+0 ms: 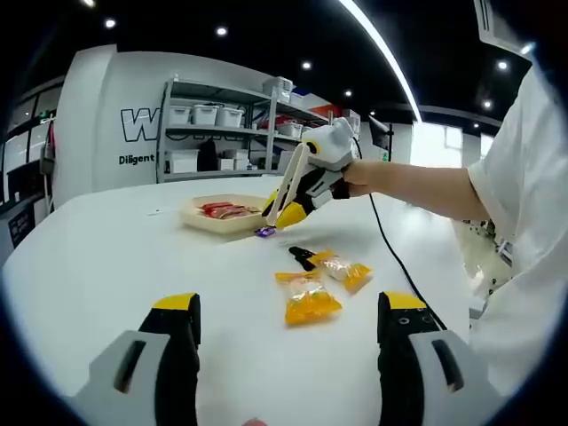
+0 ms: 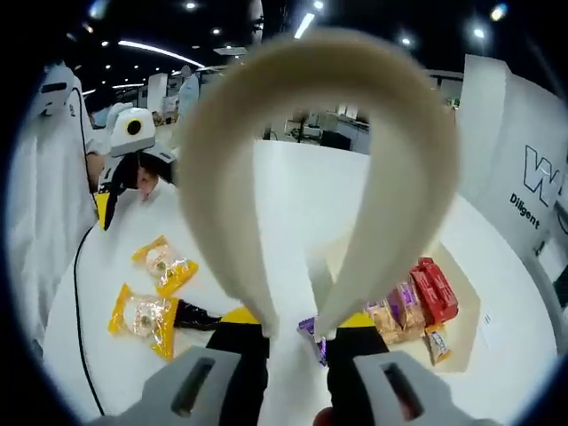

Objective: Place the target food into the container with the food tongs after gripping and lifting it, then release it inside without dropping or visibly crushing the food.

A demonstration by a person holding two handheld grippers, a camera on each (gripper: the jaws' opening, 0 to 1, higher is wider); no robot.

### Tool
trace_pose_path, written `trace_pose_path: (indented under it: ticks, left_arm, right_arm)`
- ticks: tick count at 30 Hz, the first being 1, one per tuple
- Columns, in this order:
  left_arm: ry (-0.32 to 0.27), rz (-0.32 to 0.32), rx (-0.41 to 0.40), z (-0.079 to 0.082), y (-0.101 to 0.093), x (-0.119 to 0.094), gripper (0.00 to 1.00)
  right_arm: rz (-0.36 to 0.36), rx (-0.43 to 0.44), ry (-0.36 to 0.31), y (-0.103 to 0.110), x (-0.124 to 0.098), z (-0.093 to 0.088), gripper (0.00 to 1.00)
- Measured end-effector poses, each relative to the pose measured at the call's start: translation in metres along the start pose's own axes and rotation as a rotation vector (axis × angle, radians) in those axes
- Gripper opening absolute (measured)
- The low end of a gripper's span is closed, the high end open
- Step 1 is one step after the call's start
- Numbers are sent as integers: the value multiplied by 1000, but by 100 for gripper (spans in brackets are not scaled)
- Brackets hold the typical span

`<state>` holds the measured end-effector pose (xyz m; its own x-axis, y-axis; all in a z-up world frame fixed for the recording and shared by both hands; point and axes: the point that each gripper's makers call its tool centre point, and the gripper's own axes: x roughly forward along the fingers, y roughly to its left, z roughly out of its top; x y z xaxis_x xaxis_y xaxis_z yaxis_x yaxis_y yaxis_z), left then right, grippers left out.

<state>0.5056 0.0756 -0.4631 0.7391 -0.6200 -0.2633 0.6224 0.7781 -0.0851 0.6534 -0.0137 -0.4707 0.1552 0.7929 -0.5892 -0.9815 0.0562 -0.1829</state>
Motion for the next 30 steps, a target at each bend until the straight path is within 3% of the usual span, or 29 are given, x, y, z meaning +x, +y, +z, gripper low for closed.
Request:
trace_pose_path:
  ticks: [3,8,14,20,30]
  left_arm:
    - [0,1,0,0,0,0,81]
    - [2,1,1,0,0,0,81]
    - [2,0,0,0,0,0,81]
    - [1,0,-2,-1,1,0,81]
    - [-1,-2,0,0,0,0,81]
  right_arm:
    - [-1,-15,-6,-1,1,1,16]
    - [-25,-66,45,-7,3,-9,17]
    - [-26,-89,40,-8,5,-10,17]
    - [-17,-66,54,-5,6,-14,18]
    - [48,-59,63,18,4,-9,18]
